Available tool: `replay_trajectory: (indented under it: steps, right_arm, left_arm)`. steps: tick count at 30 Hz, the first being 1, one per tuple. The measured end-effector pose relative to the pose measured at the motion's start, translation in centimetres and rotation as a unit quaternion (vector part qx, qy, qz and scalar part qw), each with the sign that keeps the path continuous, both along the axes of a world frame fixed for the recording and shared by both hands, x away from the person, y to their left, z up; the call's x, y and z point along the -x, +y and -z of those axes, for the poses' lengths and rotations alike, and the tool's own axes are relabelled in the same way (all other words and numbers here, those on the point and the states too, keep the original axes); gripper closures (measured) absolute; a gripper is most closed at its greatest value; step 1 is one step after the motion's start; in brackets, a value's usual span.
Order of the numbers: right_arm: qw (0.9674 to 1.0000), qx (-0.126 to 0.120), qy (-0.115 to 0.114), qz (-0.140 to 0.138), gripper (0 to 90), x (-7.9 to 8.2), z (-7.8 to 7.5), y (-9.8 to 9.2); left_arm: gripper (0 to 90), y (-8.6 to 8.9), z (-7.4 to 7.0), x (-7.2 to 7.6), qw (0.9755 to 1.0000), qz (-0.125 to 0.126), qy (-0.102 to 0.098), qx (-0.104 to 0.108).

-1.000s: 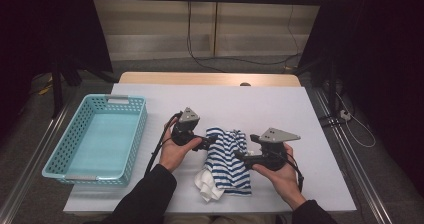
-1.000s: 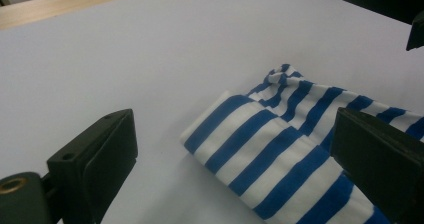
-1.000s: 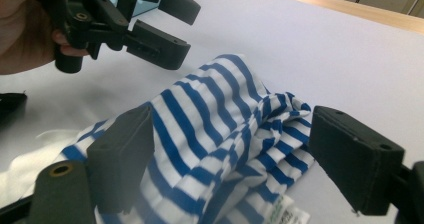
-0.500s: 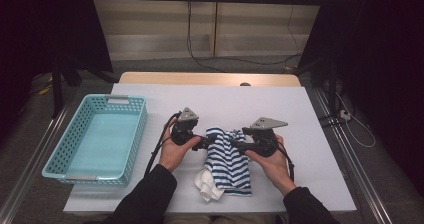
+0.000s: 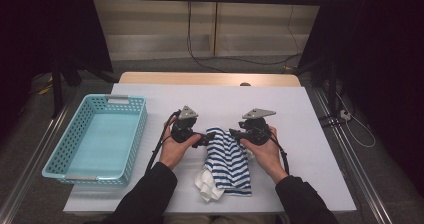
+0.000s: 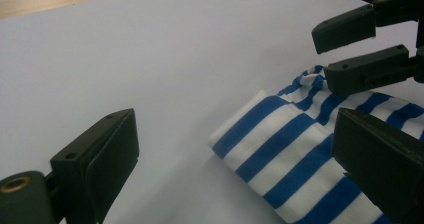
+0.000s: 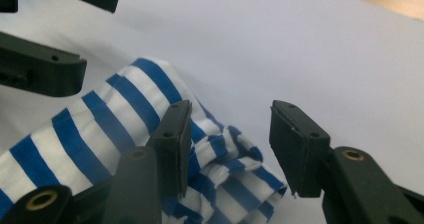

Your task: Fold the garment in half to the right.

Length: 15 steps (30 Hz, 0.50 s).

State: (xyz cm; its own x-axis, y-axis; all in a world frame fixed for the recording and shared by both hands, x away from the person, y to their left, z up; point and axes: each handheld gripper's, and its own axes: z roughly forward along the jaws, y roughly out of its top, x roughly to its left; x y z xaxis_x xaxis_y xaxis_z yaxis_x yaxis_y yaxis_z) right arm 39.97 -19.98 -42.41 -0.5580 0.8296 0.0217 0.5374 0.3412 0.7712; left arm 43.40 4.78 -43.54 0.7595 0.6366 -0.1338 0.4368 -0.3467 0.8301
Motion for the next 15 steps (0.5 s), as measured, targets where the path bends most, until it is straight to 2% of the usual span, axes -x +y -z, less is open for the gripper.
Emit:
replay_trajectory:
  steps: [1, 3, 9, 11, 15]
  right_arm:
    - [1.0000, 0.000, 0.005, 0.002, 51.3, 0.0, 0.2, 0.0]
    - [0.9998, 0.011, 0.013, 0.004, 53.5, 0.1, 0.4, 0.2]
    - [0.9997, 0.018, 0.016, 0.003, 61.9, 0.3, 0.8, -0.2]
    - [0.9997, 0.019, 0.018, 0.005, 64.3, 0.4, 0.9, -0.4]
    - [0.9997, 0.017, 0.019, 0.006, 68.0, 0.5, 1.0, -0.5]
  left_arm:
    - [5.4, -0.2, 0.1, 0.0, 1.0000, -0.003, 0.002, 0.006]
    - [5.4, -0.4, 0.4, -0.1, 1.0000, -0.008, -0.002, -0.003]
    - [6.2, -0.8, 1.0, -0.4, 0.9997, -0.021, 0.005, -0.013]
    - [6.4, -1.0, 1.2, -0.6, 0.9996, -0.028, 0.006, -0.008]
    - [7.8, -1.1, 1.3, -0.7, 0.9994, -0.031, 0.013, -0.012]
